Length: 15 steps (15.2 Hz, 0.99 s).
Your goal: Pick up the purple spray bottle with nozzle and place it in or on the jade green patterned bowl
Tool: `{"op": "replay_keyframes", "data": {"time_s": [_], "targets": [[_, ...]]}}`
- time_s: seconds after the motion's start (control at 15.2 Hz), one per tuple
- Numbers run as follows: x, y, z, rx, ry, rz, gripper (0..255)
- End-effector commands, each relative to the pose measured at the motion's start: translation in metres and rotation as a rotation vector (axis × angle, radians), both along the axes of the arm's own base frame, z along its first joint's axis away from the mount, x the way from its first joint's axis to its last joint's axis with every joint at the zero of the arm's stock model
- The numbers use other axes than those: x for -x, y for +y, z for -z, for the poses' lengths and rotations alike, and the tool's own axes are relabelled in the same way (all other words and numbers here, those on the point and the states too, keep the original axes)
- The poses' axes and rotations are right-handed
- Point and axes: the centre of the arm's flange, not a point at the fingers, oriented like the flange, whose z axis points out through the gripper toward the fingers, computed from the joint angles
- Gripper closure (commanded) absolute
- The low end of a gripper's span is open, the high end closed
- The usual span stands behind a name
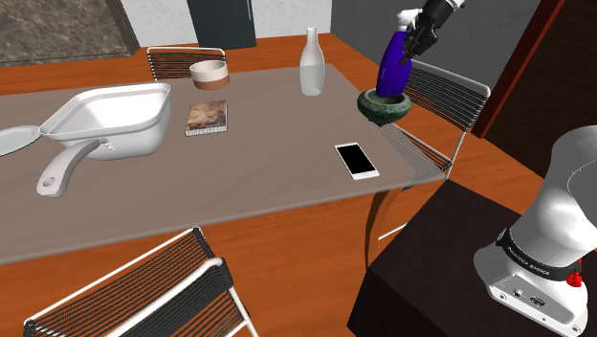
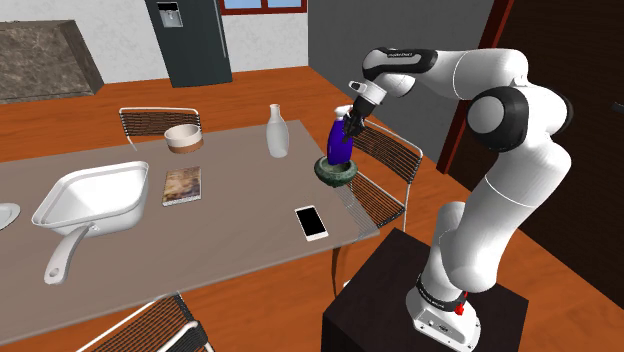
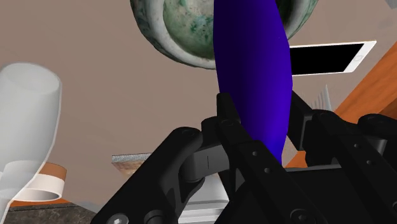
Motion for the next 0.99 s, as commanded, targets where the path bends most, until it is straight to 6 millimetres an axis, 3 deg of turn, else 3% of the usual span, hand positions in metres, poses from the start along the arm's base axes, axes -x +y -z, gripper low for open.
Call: {"op": "replay_keyframes", "data": {"time_s": [0.0,0.26,0.33,0.66,0.92], "targets": [[0.0,0.0,0.001,0.0,0.0,0.0,255],[0.0,0.0,0.001,0.0,0.0,0.0,255],[0.0,0.0,0.001,0.0,0.0,0.0,0],[0.0,0.0,0.001,0.0,0.0,0.0,0],[0.013,-0.024,-0.042,0.0,0.0,0.0,0]]}}
